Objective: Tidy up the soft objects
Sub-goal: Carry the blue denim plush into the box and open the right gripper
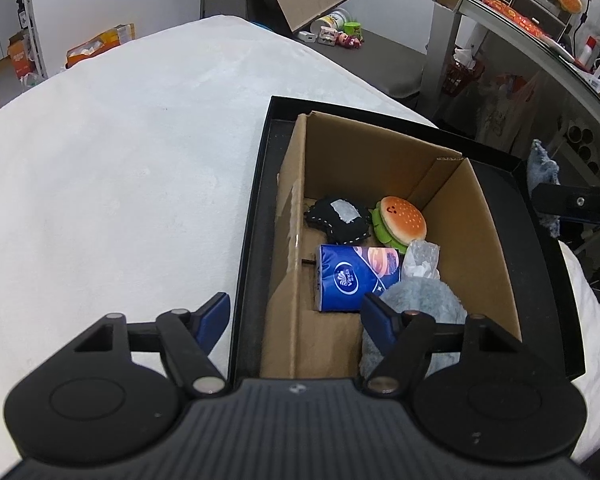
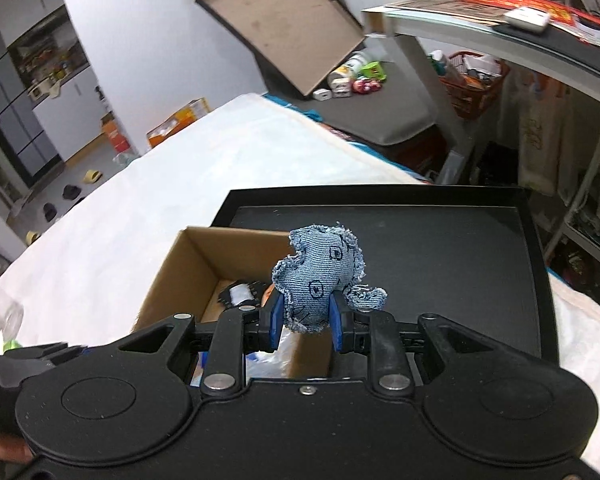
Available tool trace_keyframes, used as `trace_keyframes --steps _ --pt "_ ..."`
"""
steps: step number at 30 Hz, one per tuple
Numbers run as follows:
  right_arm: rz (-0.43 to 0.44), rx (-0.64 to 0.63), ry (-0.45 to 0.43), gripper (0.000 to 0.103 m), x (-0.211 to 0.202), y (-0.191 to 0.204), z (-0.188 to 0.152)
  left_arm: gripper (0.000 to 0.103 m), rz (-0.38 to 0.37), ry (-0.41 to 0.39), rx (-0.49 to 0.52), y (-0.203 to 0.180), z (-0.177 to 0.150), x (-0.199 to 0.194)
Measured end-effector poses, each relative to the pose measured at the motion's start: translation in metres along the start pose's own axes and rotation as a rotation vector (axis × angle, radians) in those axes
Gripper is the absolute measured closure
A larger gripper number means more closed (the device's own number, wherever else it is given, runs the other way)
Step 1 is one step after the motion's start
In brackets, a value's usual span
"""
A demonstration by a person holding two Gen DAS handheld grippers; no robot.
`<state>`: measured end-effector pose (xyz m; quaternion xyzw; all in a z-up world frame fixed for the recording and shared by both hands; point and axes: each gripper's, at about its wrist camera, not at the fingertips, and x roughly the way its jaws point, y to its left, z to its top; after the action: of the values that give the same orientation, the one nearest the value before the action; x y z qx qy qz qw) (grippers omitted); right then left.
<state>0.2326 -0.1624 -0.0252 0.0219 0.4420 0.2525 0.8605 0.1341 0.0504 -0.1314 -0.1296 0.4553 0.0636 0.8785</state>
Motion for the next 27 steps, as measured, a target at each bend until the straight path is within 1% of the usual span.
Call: trace_keyframes --steps 5,10,14,17,22,24,27 --pt "0.012 -0.03 0.012 0.08 0.003 0.015 -0.002 0.039 -0.015 -0.009 -0.004 0.005 -0.003 -0.002" --pt "0.018 -0.052 0.016 0.08 0.004 0.028 -0.003 0.049 -0.03 -0.01 -0.015 0.009 -0.007 0.0" --pt "0.026 -0.058 0.025 0.08 0.007 0.034 -0.004 0.054 -0.043 -0.007 -0.024 0.012 -0.01 -0.001" --pt "0.033 -0.069 0.032 0.08 0.008 0.041 -0.005 0.062 -0.054 -0.004 -0.038 0.016 -0.012 0.0" --pt "0.066 -0.097 0.042 0.079 0.01 0.052 -0.006 0.081 -0.072 0.001 -0.052 0.019 -0.014 0.001" --pt "0.084 -0.103 0.044 0.079 0.01 0.057 -0.007 0.085 -0.077 -0.002 -0.052 0.02 -0.014 0.001" --pt "0.117 -0.103 0.049 0.079 0.01 0.063 -0.009 0.085 -0.078 -0.011 -0.046 0.019 -0.016 0.0"
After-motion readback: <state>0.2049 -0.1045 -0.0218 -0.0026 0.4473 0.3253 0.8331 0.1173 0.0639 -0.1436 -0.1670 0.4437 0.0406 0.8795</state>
